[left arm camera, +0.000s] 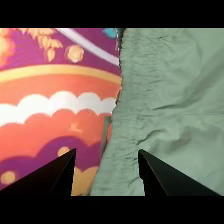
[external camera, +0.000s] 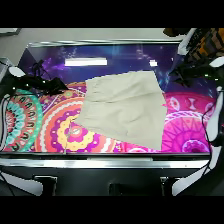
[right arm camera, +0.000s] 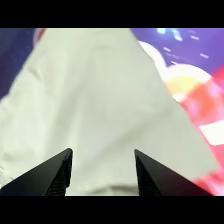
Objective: Fold the clothes and pants, and hang the long-sleeved shirts on hangers.
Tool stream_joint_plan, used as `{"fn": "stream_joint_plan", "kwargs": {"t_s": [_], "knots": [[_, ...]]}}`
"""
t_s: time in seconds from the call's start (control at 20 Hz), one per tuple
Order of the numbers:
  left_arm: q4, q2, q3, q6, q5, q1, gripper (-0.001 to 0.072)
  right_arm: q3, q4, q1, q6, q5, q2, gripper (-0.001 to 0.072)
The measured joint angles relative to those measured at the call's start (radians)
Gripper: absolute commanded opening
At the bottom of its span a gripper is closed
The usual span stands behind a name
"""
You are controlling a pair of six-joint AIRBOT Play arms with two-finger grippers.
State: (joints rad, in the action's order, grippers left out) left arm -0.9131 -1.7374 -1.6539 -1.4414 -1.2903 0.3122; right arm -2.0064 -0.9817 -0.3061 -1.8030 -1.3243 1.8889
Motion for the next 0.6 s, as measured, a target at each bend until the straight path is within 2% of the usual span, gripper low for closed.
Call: {"fn": "stream_joint_plan", "kwargs": {"t_s": [0.1,0.25,0.5,0.6], "knots": [[-0.015,0.085,0.063,-0.019,-0.037,0.017,0.0461,0.055,-0.07,-0.024,0.026,-0.106,-0.092,0.0458],[-0.033,0.233,0.232,-0.063,-0.051,0.029,0.0461,0.236,-0.135,-0.041,0.041,-0.181,-0.254,0.0456],[-0.046,0.476,0.569,-0.173,-0.006,0.034,0.0461,0.733,-0.152,-0.048,-0.011,-0.186,-0.59,0.0459],[-0.046,0.543,0.675,-0.213,0.018,0.034,0.046,0.936,-0.125,-0.049,-0.055,-0.161,-0.731,0.0495]]}}
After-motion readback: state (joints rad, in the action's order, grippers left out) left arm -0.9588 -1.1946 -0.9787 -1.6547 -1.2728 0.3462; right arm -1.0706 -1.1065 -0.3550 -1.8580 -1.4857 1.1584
